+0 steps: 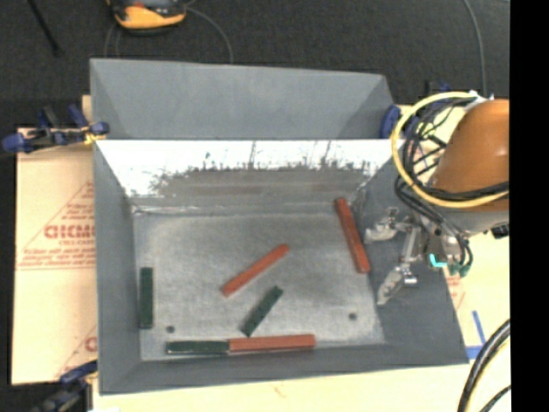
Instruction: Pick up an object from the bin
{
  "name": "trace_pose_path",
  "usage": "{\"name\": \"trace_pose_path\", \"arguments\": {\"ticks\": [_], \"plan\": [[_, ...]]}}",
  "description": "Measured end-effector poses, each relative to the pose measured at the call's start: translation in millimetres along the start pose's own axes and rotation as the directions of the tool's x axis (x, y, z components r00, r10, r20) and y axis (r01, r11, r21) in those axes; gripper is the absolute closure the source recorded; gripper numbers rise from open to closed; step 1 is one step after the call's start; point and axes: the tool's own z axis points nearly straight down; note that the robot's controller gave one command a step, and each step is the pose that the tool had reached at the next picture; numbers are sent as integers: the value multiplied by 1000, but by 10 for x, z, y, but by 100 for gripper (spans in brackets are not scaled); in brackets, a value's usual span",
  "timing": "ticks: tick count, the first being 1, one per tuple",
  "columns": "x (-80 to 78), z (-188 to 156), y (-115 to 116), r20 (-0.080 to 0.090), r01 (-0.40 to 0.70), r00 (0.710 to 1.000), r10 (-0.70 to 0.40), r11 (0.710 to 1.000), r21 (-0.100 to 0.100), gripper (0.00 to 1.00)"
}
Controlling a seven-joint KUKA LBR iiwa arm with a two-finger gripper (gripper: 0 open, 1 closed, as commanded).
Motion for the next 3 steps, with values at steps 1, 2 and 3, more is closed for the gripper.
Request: {"name": "trace_pose_path", "arguments": {"ticks": [1,2,3], "plan": [[-17,-38,5,7,3,1000,-3,1000,1,0],[-343,444,369,15,62,998,-62,998,4,0],[-329,942,751,10,60,998,-60,998,0,0]]}}
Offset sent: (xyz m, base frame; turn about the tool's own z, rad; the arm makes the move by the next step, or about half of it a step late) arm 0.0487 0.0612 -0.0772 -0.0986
